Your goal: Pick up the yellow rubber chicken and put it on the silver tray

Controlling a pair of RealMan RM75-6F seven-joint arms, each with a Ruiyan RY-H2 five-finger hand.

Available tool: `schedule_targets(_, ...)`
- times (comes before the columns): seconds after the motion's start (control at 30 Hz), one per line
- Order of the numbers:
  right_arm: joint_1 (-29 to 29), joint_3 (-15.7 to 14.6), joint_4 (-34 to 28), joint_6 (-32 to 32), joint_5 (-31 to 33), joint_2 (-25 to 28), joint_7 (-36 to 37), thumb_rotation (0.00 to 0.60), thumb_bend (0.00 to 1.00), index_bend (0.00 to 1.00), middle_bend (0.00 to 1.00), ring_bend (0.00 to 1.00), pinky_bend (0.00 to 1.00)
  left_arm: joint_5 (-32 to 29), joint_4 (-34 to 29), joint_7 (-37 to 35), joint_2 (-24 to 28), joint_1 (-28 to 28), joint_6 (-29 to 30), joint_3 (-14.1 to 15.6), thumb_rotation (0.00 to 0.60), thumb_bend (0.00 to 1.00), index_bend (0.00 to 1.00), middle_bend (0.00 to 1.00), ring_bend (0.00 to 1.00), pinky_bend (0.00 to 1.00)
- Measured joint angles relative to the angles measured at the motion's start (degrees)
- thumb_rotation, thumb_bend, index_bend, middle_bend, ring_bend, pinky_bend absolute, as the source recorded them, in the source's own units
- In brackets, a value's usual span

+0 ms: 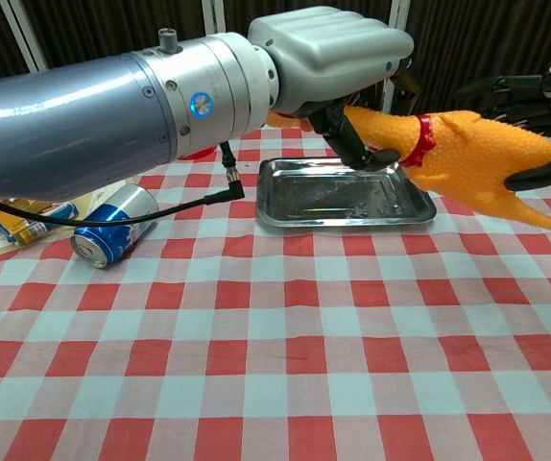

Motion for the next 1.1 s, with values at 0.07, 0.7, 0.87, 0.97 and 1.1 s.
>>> schedule_targets(0.07,-0.2,-0.1,0.1,0.6,-0.1,0.0,0.1,0.524,0.17,0.00,0.14,0.09,0.14,0.3,0.2,-0.4,0.0,0.2,0.1,0.1,0.600,0.76,0.69,0.75,0.66,0.67)
schedule_targets(0.7,-5.6,-0.2,1.5,9.0,0.8,2.8,0.7,0.524,0.17,0.00,0.13,0.09,0.14,5.7,6.7,-10.0,-1.7,4.9,4.1,2.0,0.600,0.73,0.68,0.73,0.65,0.67)
schedule_targets(0.87,-8.0,-0.2,2.6,11.5,1.6,3.8,2.3,0.524,0.17,0.00,0.13,0.09,0.14,7.5,12.6,-16.0,-3.1,6.7,4.8,2.4,0.600,0.73,0.68,0.73,0.65,0.67)
schedule_targets(0.97,-8.8,-0.2,3.3,12.2,1.8,4.1,3.3,0.524,0.17,0.00,0.13,0.09,0.14,8.1,16.9,-20.3,-4.7,7.4,4.8,2.2,0.600,0.73,0.68,0.73,0.65,0.67)
schedule_targets(1.1,-9.6,-0.4,4.0,12.5,1.8,4.1,4.1,0.524,0.17,0.00,0.13,0.09,0.14,7.9,23.4,-25.7,-7.8,7.9,4.0,1.2,0.600,0.73,0.67,0.73,0.65,0.67)
